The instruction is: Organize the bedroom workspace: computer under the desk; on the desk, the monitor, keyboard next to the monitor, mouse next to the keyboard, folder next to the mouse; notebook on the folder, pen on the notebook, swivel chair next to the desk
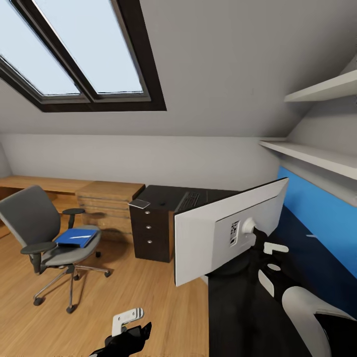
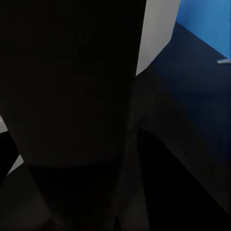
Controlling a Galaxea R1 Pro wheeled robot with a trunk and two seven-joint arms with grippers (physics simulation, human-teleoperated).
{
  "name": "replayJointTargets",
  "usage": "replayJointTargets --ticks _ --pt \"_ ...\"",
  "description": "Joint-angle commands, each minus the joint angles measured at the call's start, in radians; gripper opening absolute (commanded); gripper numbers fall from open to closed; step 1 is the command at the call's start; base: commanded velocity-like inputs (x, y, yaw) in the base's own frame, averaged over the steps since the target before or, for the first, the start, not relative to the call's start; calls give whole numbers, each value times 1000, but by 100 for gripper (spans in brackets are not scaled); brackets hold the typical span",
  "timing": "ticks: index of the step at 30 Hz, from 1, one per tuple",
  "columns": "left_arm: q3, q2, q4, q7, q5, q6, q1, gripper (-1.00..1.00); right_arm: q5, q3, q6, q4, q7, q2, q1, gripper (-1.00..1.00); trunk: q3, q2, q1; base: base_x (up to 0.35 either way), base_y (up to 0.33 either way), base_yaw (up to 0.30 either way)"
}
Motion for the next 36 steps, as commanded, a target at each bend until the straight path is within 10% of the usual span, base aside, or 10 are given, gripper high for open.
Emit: replayJointTargets --ticks 1,36 --pt "-1 0 -2 9 10 3 0 100 -9 0 -6 2 1 0 -1 -100 -1 -1 0 -167 0 0" --pt "5 6 -2 9 10 3 0 100 -9 -1 -6 2 1 -1 -1 -100 -1 -1 0 -125 -64 0"
